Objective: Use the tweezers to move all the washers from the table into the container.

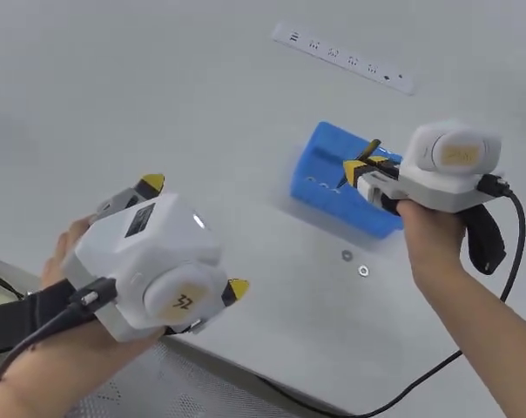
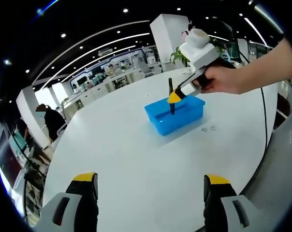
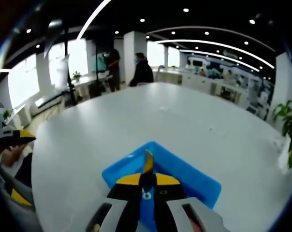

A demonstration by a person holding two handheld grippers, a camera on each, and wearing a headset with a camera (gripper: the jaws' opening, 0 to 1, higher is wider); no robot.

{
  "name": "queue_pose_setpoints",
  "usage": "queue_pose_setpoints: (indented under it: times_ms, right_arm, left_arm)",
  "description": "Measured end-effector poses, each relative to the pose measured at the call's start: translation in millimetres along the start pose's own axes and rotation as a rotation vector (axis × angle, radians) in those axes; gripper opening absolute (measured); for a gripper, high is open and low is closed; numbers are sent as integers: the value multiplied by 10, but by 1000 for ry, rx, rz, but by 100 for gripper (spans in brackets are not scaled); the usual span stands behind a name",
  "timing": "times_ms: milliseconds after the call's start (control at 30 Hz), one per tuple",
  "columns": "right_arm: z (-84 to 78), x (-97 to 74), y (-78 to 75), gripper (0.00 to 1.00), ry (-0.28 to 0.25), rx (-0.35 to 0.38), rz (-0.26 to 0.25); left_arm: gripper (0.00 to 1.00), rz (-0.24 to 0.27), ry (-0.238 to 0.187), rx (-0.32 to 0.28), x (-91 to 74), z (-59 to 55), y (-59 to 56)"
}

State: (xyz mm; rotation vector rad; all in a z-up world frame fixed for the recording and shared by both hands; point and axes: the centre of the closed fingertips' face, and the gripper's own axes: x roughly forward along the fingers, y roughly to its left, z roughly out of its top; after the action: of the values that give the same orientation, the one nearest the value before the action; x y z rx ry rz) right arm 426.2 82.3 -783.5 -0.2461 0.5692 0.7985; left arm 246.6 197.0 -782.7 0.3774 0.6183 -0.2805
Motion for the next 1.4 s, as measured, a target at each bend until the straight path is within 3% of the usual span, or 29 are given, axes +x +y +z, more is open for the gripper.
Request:
queue_pose_setpoints:
  times_ms: [367,800,1100,1400]
  right_arm:
    - [234,-388,68,5,-75,10,-6]
    - [245,-743,202,5,-121,34,-16]
    - [95,-853,286,5,-104,47,-8]
    - [-239,-801,341,5,-40,68,0]
  left_arm:
    - [95,-15,-42,-15,-30,76,-18]
    - [94,-18,-46,-22,-30,86,-16]
    - [94,-18,-44,-21,-30,79,-19]
    - [94,-24,-29,0,-18,60,-48]
